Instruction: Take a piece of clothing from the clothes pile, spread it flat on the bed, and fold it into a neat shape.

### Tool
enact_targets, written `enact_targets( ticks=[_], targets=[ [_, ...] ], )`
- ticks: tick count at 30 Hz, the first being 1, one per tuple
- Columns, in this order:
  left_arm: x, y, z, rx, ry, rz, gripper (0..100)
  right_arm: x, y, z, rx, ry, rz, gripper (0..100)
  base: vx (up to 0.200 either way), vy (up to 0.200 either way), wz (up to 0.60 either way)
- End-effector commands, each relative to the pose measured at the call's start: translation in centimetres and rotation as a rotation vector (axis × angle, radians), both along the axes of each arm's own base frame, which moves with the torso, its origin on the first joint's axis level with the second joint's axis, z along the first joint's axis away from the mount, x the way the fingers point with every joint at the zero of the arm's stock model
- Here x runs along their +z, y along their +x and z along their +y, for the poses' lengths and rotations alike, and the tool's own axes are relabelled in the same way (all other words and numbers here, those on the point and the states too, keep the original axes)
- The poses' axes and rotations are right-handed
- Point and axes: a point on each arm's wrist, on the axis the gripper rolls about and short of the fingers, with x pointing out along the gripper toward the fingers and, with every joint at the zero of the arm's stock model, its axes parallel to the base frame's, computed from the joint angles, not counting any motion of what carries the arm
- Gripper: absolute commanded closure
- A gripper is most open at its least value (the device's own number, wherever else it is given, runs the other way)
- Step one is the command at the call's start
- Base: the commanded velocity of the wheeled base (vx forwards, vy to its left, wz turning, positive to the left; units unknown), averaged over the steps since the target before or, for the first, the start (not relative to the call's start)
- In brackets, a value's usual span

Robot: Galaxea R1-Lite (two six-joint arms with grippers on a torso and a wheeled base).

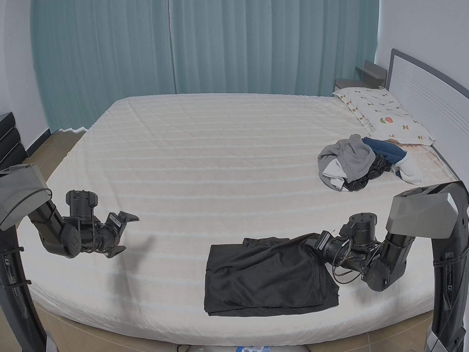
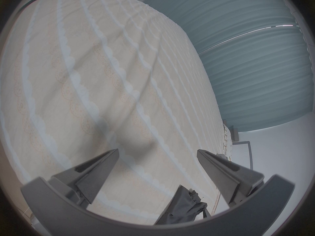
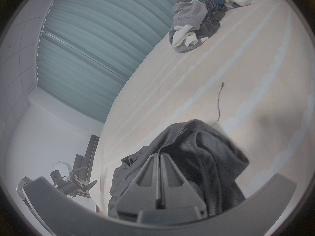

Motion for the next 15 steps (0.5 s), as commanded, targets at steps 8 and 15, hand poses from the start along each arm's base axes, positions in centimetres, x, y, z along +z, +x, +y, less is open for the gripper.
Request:
enact_targets(
  ticks=[8,15],
  targets=[
    [0.0,0.0,0.0,-0.001,0.001,0.001,0,0.6,0.4,-2.7,-0.071,-0.001,-0.008,100,0.0,0.0,0.0],
    [0.0,0.0,0.0,0.0,0.0,0.001,0,0.5,0.7,-3.5,-0.092,-0.002,-0.005,100,0.0,0.0,0.0]
  ],
)
